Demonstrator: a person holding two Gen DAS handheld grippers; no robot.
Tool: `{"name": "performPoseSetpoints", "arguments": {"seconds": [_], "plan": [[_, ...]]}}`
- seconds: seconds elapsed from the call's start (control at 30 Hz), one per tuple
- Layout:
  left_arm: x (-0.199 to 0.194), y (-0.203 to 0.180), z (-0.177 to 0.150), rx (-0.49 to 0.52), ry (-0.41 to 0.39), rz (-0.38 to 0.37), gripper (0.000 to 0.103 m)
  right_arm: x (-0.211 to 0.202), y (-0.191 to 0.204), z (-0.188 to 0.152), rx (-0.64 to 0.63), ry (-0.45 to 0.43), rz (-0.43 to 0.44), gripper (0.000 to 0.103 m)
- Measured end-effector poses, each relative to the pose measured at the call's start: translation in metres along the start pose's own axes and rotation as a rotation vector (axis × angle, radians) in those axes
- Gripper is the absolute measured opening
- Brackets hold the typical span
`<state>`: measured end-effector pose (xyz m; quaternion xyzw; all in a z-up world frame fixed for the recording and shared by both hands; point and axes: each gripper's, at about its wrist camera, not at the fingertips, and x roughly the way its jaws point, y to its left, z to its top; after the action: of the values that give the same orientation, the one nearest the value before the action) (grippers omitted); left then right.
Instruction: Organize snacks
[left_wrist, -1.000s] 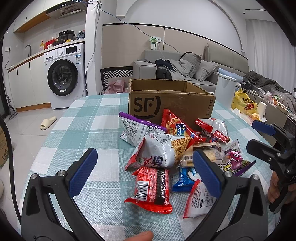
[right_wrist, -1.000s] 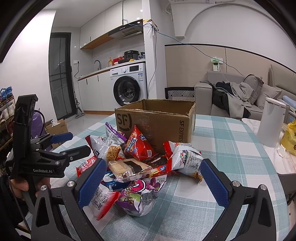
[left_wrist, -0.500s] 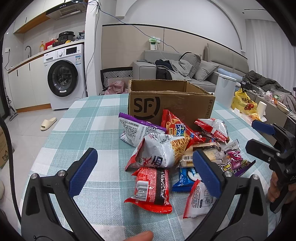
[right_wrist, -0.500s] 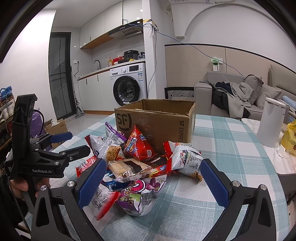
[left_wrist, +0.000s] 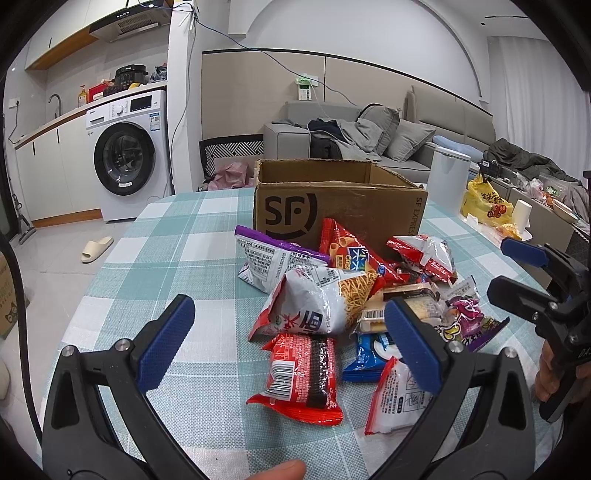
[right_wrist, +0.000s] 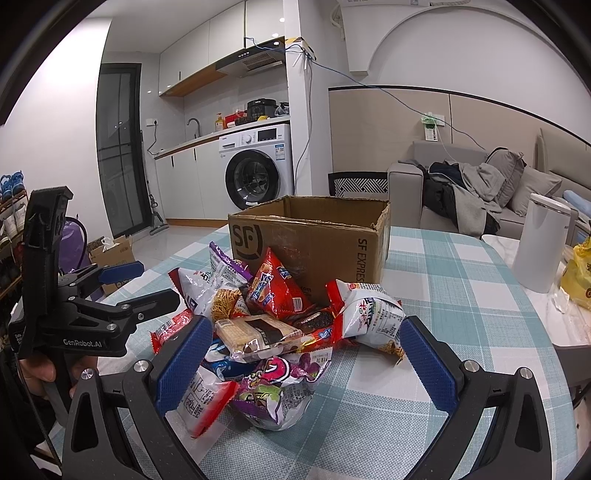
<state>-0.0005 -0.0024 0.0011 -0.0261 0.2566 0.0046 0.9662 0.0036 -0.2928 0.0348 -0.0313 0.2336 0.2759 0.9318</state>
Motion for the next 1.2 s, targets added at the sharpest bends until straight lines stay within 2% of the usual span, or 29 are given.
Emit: {"name": "performPoseSetpoints", "arguments": {"seconds": [0.5,0.67,0.8,1.2], "plan": [[-0.001,0.001,0.002,-0.008,0.000,0.010,0.102,0.002,-0.003,-0.003,0.013,0.015,-0.019,0.103],[0.001,0.006,0.002,-0.017,0.005,0.021,0.102,0.007,-0.006,-0.002,0.028,0.046,-0.063,0.103],[0.005,0.011,0.002,-0.029,0.025,0.010,0.102,0.009,-0.008,0.000,0.037,0.061,-0.057,0.103],[0.012,0.012,-0.003,-0.005,0.107,-0.013,0.102,0.020,-0.015,0.003,0.091,0.195,-0.019,0.103]]}}
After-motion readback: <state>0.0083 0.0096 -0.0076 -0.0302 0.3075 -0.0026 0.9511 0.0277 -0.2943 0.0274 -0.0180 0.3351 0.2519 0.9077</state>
